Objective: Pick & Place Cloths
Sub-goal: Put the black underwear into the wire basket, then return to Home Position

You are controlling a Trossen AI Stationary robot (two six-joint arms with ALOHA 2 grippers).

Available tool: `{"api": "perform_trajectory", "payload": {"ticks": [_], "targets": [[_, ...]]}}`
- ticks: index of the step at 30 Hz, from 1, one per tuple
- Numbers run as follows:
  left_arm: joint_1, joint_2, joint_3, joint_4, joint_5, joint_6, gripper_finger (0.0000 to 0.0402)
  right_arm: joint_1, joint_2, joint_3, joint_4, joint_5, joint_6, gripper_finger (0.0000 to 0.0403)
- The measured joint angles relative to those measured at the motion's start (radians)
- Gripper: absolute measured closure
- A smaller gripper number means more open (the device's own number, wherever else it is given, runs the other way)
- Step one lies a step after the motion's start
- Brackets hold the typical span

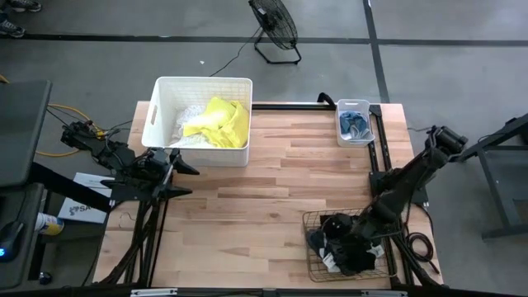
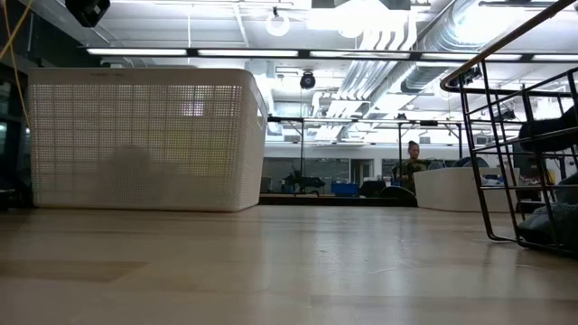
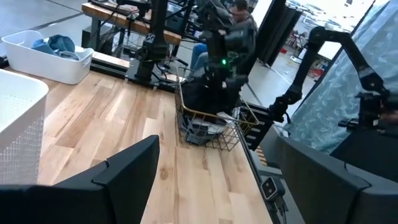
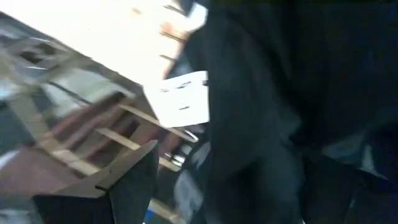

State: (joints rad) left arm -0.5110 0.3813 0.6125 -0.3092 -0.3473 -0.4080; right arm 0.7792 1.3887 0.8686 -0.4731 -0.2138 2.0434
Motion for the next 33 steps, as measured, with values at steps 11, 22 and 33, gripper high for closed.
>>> {"api": "perform_trajectory", "payload": {"ticks": [11,22,33], "targets": [[0.000,0.000,0.000,0.000,0.001,0.000,0.0083,0.000,-0.207,0.000,-0.026,0.188,-0.082,0.0088],[0.000,-0.007,0.000,-0.009,0.001,0.000,0.0083,0.030,-0.362,0.000,-0.106,0.500,-0.258,0.0088],[0.000,-0.021,0.000,-0.008,-0.001,0.041,0.0083,0.131,-0.388,0.000,-0.123,1.121,-0.535,0.0088]]}}
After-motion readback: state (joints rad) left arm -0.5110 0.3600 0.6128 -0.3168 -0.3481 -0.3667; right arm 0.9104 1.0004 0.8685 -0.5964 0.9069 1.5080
